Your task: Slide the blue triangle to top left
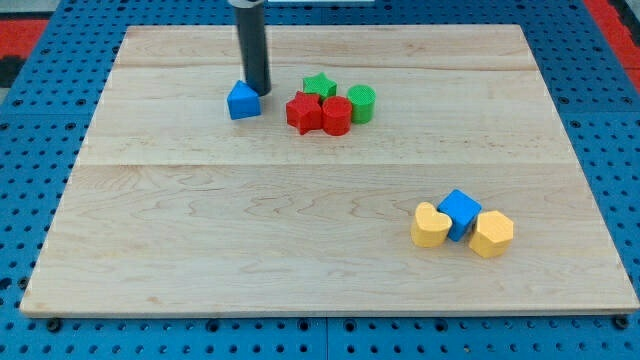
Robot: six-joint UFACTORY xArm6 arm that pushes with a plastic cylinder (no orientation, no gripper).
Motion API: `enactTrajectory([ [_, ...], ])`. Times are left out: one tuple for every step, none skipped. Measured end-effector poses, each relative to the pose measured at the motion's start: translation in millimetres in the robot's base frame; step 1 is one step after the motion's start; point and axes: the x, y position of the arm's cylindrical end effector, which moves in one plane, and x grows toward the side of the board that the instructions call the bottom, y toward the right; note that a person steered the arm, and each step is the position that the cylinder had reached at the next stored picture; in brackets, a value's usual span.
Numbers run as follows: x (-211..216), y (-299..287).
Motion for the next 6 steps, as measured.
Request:
enactTrajectory([
  [21.4,2.4],
  [45.6,32.0],
  [60.5,-23.7],
  [19.6,-65.3],
  [-25.7,-84.9],
  [0.1,-73.2],
])
